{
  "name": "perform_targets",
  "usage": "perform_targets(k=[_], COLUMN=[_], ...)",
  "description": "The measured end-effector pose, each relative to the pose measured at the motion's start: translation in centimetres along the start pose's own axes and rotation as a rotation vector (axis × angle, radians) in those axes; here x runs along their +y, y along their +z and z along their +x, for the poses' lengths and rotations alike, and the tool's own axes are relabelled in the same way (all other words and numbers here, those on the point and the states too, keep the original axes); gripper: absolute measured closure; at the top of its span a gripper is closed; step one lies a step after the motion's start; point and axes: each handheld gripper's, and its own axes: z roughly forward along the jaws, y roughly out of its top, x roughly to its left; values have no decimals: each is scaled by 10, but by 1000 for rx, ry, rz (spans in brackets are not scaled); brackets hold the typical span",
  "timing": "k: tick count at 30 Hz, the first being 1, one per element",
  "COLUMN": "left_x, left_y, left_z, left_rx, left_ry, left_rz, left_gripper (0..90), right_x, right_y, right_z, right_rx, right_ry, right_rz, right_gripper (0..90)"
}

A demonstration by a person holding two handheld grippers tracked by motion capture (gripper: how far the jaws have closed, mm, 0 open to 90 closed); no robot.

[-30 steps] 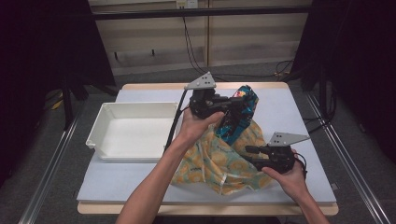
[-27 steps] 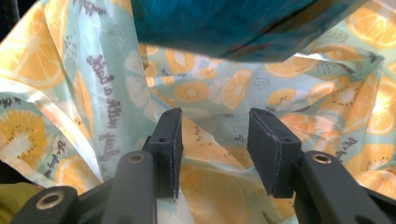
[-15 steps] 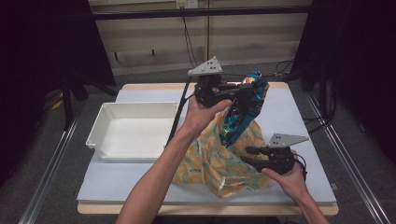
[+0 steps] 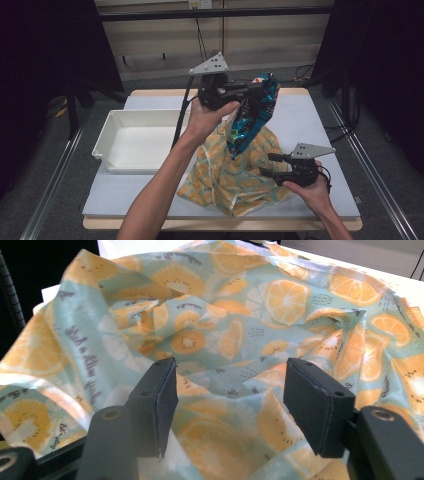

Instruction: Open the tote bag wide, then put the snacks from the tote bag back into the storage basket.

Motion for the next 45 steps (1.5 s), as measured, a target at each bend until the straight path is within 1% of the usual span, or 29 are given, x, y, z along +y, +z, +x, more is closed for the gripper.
perform_targets(k=[1,3,4,5,6,7,8,9,10,11,12,13,14,16,17,19,21,22,23,24,27,30,35,36,37,39,40,43,45], left_x=[0,0,0,0,1,1,2,2,2,2,1,1,0,-2,-2,-4,-5,-7,-7,-10,-12,-14,-17,-19,-19,-20,-20,-22,-24], left_y=[-5,-15,-19,-19,-27,-27,-34,-34,-40,-40,-45,-45,-51,-57,-60,-67,-71,-78,-78,-86,-92,-102,-113,-118,-121,-124,-130,-138,-144], left_z=[1,4,5,5,6,6,5,5,6,6,7,7,9,11,13,14,15,17,17,19,22,25,28,30,31,31,33,36,38], left_rx=[6,25,30,30,41,41,47,47,52,52,63,63,73,82,86,101,109,124,124,139,153,169,195,218,224,229,245,263,274], left_ry=[-11,-24,-24,-24,-13,-13,-18,-18,-12,-12,-8,-8,-12,-18,-15,-22,-17,-21,-21,-30,-37,-42,-47,-56,-59,-56,-58,-60,-71], left_rz=[-7,-14,-11,-11,-11,-11,-17,-17,-8,-8,12,12,13,7,12,12,20,14,14,11,16,5,17,25,26,25,24,22,18], left_gripper=[893,892,892,892,893,892,893,893,892,892,892,892,892,892,892,892,892,892,892,892,892,892,892,892,891,892,892,892,891], right_x=[0,-2,-3,-3,-4,-4,-4,-4,-5,-5,-6,-6,-8,-11,-12,-15,-16,-19,-21,-22,-26,-28,-34,-34,-34,-35,-35,-36,-37], right_y=[-1,-4,-6,-9,-11,-11,-15,-15,-19,-21,-22,-22,-26,-29,-31,-36,-38,-42,-43,-45,-48,-49,-50,-50,-50,-51,-52,-54,-55], right_z=[0,1,1,1,2,2,3,3,3,4,5,5,6,8,9,10,11,12,13,14,15,15,14,14,13,12,11,11,11], right_rx=[1,-16,-20,-26,-32,-32,-29,-29,-29,-32,-28,-28,-36,-44,-58,-66,-76,-95,-100,-102,-104,-104,-111,-109,-119,-125,-133,-141,-144], right_ry=[2,10,11,16,19,19,23,23,31,38,31,31,33,43,46,49,49,60,65,68,73,76,93,93,90,100,99,109,109], right_rz=[-1,-14,-24,-29,-37,-37,-48,-48,-49,-49,-51,-51,-53,-59,-58,-67,-73,-85,-94,-98,-90,-73,-84,-86,-88,-105,-109,-126,-142], right_gripper=[376,352,344,326,316,316,311,311,294,286,284,284,246,213,187,171,150,119,119,119,119,118,88,83,70,50,40,26,5])
